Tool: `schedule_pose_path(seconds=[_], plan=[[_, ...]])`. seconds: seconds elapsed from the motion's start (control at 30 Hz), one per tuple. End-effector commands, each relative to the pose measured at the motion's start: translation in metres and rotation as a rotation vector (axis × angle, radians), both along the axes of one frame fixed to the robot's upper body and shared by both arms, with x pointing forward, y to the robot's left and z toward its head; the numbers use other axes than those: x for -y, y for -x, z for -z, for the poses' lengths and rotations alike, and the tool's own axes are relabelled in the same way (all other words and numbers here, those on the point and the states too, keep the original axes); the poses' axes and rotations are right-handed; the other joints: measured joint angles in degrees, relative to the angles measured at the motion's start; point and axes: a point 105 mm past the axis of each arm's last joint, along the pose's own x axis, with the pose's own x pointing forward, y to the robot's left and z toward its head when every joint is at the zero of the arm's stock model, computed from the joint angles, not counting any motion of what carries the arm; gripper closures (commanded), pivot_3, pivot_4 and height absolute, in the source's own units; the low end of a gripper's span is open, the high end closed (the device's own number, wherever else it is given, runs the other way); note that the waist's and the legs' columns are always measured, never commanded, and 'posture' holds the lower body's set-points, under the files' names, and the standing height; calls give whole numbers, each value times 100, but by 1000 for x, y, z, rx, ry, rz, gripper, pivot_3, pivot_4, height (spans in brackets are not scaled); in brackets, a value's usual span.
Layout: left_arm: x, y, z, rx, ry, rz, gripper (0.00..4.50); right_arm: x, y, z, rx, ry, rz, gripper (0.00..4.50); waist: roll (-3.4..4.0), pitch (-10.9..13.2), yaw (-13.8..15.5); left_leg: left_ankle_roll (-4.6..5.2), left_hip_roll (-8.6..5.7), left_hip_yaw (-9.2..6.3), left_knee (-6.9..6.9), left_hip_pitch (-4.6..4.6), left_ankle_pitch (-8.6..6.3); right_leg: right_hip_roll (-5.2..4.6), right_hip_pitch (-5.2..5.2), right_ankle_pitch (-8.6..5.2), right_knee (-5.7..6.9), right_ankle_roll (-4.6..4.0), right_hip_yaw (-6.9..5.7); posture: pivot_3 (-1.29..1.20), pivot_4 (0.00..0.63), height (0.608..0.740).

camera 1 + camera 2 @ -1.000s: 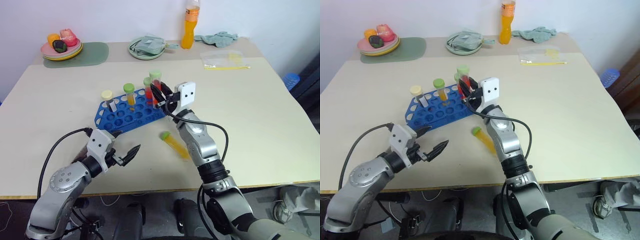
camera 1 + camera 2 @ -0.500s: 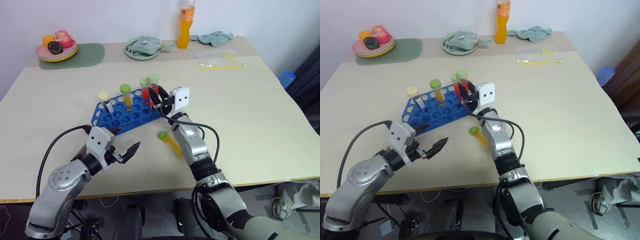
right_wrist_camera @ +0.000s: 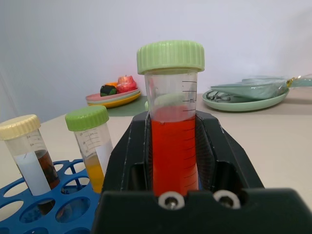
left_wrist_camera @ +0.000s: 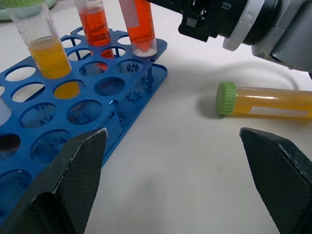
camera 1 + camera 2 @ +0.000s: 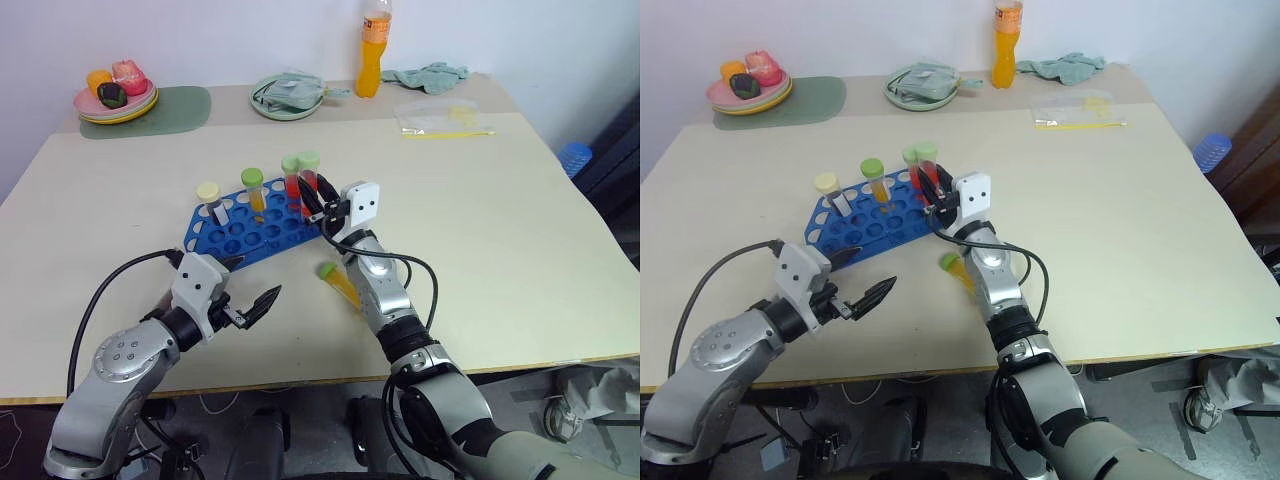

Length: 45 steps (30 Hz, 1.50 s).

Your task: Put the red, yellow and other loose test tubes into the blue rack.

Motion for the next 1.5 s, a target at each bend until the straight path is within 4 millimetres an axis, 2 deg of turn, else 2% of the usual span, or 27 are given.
schedule_pose_path(seconds=[0.03,0.17,0.23,0.27,0.4,0.53,0.67,0.77,0.83,0.93,1.0,1.07,1.17,1.3,1.37,1.5], plan=[[1,3,-12,39,-4,12,0,-15,6,-3,16,-45,-32,3796,0,0,1,0,0,0,0,0,0,0,0,0,0,0,0,0,150,740],[2,3,-12,37,-4,13,0,-16,7,-5,30,-51,-47,3796,-1,0,0,0,0,0,0,0,0,0,0,0,0,0,0,0,150,740],[2,3,-12,36,-4,13,0,-16,8,-6,34,-52,-59,2765,-1,-1,0,0,0,0,0,0,0,0,0,0,0,0,0,0,150,740],[2,3,-12,36,-4,14,0,-15,7,-7,37,-54,-54,2446,-1,-1,0,0,0,0,0,0,0,0,0,0,0,0,0,0,150,740],[2,3,-13,42,0,9,0,-1,8,-23,90,-1,-31,427,0,0,1,-1,0,-1,0,0,1,0,0,0,2,0,0,0,150,740],[2,3,-13,42,6,6,0,27,14,-33,68,91,-43,427,0,0,35,-2,-1,-3,2,0,1,-4,1,0,1,0,0,0,150,740],[3,3,-10,40,13,9,0,59,38,-32,-30,205,-138,427,1,0,60,-1,-6,-5,5,-6,1,-8,2,0,-1,0,-1,0,150,740],[6,2,-9,38,24,22,0,82,65,-25,-167,353,-238,427,4,1,54,-1,-5,-5,5,-5,1,-6,2,0,0,0,-1,0,150,740],[9,2,-6,27,23,52,0,89,80,-18,-312,487,-303,427,6,1,18,0,-5,-5,8,-5,1,-5,3,0,0,0,-1,0,150,740],[11,2,0,5,3,97,0,85,98,-20,-411,638,-376,427,7,1,-12,2,-1,-2,6,6,1,7,6,2,3,-5,1,0,150,740],[9,1,5,-9,-17,111,0,79,107,-14,-575,694,-430,427,8,0,-23,3,3,-5,5,10,1,15,6,5,4,-10,2,0,150,740],[3,-3,11,-10,-59,104,0,73,109,-9,-702,763,-411,427,7,0,-3,13,4,-9,5,10,7,17,6,7,7,-14,0,0,150,740],[-4,-6,17,-7,-93,91,0,62,118,-6,-735,838,-460,427,7,-1,61,14,-1,-11,6,4,8,9,6,7,4,-15,-3,0,150,740],[-7,-3,22,-11,-113,86,0,58,109,5,-807,871,-420,427,5,-2,66,14,-10,-6,9,-12,8,-8,5,11,-22,-9,-6,0,150,740],[-7,-1,24,-10,-110,79,0,62,99,8,-808,921,-322,427,5,-2,61,15,-10,-5,9,-13,8,-10,5,12,-23,-6,-6,0,150,740],[-5,3,26,-9,-95,65,0,67,91,16,-856,953,-261,427,5,-2,34,15,-8,-9,7,-12,8,-5,1,12,-19,-6,-7,0,150,740]])
